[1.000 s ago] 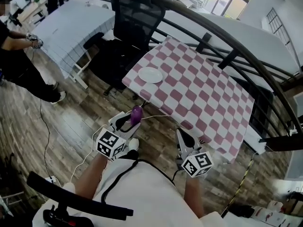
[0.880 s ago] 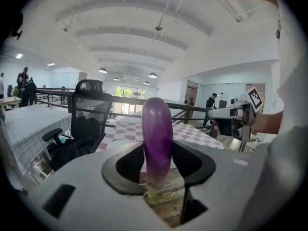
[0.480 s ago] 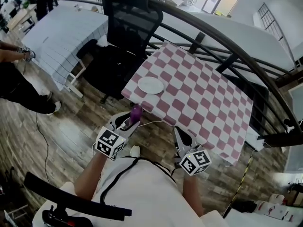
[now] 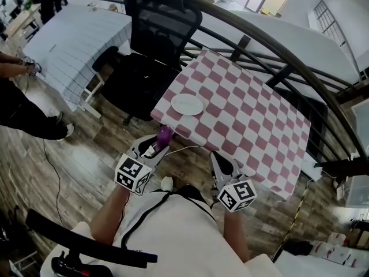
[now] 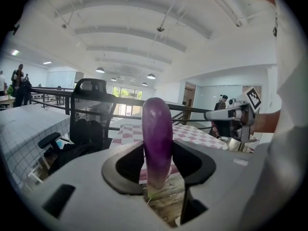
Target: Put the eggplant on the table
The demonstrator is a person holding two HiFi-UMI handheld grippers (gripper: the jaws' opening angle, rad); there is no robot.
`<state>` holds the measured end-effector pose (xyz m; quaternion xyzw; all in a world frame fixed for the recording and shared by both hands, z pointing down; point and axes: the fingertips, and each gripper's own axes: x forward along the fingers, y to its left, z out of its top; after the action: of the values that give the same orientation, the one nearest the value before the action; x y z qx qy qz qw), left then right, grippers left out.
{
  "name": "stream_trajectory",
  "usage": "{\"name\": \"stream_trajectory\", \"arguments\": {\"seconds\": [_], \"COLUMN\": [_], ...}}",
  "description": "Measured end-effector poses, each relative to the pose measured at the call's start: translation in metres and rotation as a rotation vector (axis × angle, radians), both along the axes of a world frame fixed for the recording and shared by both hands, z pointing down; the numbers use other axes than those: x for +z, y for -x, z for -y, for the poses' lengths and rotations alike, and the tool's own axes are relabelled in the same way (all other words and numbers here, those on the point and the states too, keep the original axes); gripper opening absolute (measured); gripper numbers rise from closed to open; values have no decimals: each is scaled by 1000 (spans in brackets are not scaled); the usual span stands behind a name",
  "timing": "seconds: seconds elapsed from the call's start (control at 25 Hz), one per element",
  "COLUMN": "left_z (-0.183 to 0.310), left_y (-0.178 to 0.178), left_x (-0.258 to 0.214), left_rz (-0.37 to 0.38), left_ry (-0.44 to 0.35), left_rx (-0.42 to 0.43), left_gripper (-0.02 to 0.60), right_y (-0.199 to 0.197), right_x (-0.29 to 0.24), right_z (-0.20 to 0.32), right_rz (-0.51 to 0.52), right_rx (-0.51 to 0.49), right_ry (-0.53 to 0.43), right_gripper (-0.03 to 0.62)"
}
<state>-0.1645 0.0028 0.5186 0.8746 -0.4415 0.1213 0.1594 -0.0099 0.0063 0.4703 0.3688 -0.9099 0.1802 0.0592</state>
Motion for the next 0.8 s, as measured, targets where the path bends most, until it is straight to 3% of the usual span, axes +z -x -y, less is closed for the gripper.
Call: {"name": "stream_trajectory", "arguments": {"seconds": [0.44,0.8], "left_z": [14,80], "left_y": [-7,-2], "left_x": [8,-1], "left_rz": [6,34], "left_ry": [20,-7], "left_rx": [-11,-84], "left_gripper": [189,189], "right_y": [-12,4], "right_x": [23,1], "right_z": [14,98], "right_rz": [10,25], "right_rx": [7,-98], "right_ry": [77,-8], "right_gripper": [6,6]}}
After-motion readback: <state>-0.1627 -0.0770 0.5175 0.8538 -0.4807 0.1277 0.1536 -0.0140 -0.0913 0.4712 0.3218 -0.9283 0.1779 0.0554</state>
